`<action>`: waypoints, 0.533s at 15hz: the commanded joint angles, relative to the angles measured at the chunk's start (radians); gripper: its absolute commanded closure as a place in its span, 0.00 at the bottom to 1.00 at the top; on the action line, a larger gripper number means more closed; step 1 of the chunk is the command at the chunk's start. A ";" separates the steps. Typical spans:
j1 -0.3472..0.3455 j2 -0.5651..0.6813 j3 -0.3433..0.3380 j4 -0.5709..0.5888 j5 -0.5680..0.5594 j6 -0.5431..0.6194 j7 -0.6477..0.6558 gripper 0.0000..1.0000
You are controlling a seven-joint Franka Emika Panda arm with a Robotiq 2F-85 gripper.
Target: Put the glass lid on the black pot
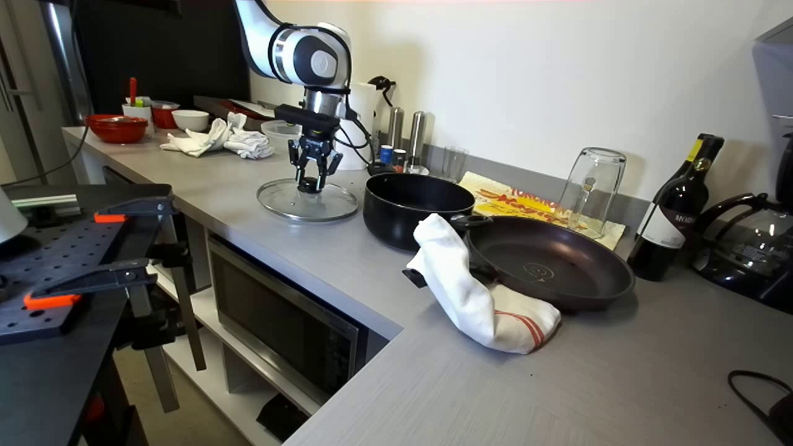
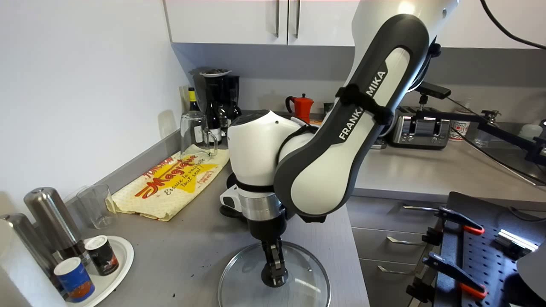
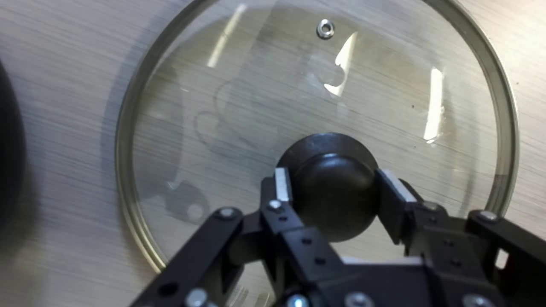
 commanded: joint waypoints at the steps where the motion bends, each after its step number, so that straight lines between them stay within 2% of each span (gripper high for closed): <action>1: 0.011 -0.052 0.020 -0.064 -0.020 -0.021 0.028 0.75; 8: 0.036 -0.177 0.051 -0.240 -0.030 0.033 0.068 0.75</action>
